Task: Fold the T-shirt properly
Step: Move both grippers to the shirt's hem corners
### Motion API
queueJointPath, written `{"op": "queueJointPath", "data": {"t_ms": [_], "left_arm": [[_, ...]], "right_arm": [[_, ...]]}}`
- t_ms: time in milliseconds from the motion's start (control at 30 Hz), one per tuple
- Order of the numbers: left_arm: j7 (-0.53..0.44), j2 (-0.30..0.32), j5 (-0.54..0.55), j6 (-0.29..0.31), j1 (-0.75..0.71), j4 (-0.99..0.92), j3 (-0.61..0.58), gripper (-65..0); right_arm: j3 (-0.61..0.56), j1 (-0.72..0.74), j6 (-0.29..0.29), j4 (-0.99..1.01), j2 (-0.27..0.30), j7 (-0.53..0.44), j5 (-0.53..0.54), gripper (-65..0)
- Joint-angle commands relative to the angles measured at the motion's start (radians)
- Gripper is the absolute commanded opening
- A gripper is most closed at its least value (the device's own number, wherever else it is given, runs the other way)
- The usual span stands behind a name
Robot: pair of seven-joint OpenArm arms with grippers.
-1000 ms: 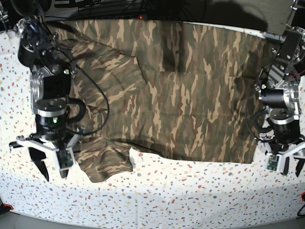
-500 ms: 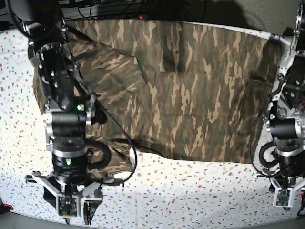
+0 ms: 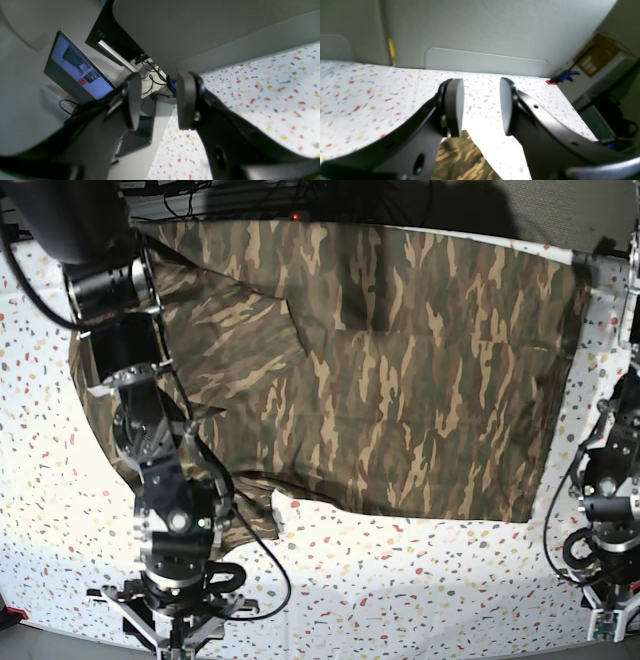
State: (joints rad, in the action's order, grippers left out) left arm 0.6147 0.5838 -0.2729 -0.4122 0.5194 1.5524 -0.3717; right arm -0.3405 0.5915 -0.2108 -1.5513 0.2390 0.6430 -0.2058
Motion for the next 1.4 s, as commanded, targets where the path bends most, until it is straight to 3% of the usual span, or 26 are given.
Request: {"op": "queueJointPath", "data": {"t_ms": [0, 267, 467, 567, 667, 767, 867, 1067, 1133, 1267, 1367], "left_arm": [[-0.043, 0.012, 0.005, -0.014, 0.045, -0.01, 0.012, -42.0], [-0.176, 0.012, 0.101, -0.014, 0.143, -0.162, 0.012, -42.0], [-0.201, 0.012, 0.091, -0.005, 0.192, -0.242, 0.012, -42.0], [-0.203, 0.012, 0.119, 0.12, 0.211, -0.293, 0.012, -45.4], [-0.252, 0.012, 0.216, 0.288, 0.219, -0.357, 0.012, -55.7], [-0.28, 0.012, 0.306, 0.405, 0.219, -0.423, 0.012, -64.9], [-0.25, 0.012, 0.394, 0.504, 0.232, -0.492, 0.012, -65.0], [-0.131, 0.01, 0.681, 0.813, 0.298, -0.697, 0.012, -65.0], [-0.129, 0.002, 0.739, 0.843, 0.323, -0.784, 0.012, -65.0], [-0.139, -0.04, 0.764, 0.844, 0.369, -0.996, 0.012, -65.0], [-0.231, -0.081, 0.764, 0.84, 0.369, -1.143, 0.012, -65.0]], "right_arm": [[0.006, 0.046, -0.005, 0.0, 0.002, -0.035, -0.017, -41.0], [0.006, 0.09, 0.003, 0.104, 0.003, -0.06, -0.017, -41.0], [0.006, 0.09, 0.072, 0.183, 0.003, -0.108, -0.017, -41.0], [0.006, 0.09, 0.11, 0.23, 0.006, -0.125, -0.017, -41.0], [0.008, 0.09, 0.175, 0.278, 0.011, -0.138, -0.018, -41.0], [0.008, 0.09, 0.254, 0.315, 0.032, -0.137, -0.017, -41.0], [0.008, 0.09, 0.325, 0.33, 0.074, -0.105, 0.054, -41.0], [0.008, 0.09, 0.43, 0.33, 0.183, -0.056, 0.263, -41.0], [0.008, 0.09, 0.47, 0.33, 0.217, -0.038, 0.341, -41.0], [0.008, 0.089, 0.527, 0.33, 0.267, 0.008, 0.476, -41.0], [0.008, 0.089, 0.56, 0.33, 0.29, 0.043, 0.532, -41.0]]}}
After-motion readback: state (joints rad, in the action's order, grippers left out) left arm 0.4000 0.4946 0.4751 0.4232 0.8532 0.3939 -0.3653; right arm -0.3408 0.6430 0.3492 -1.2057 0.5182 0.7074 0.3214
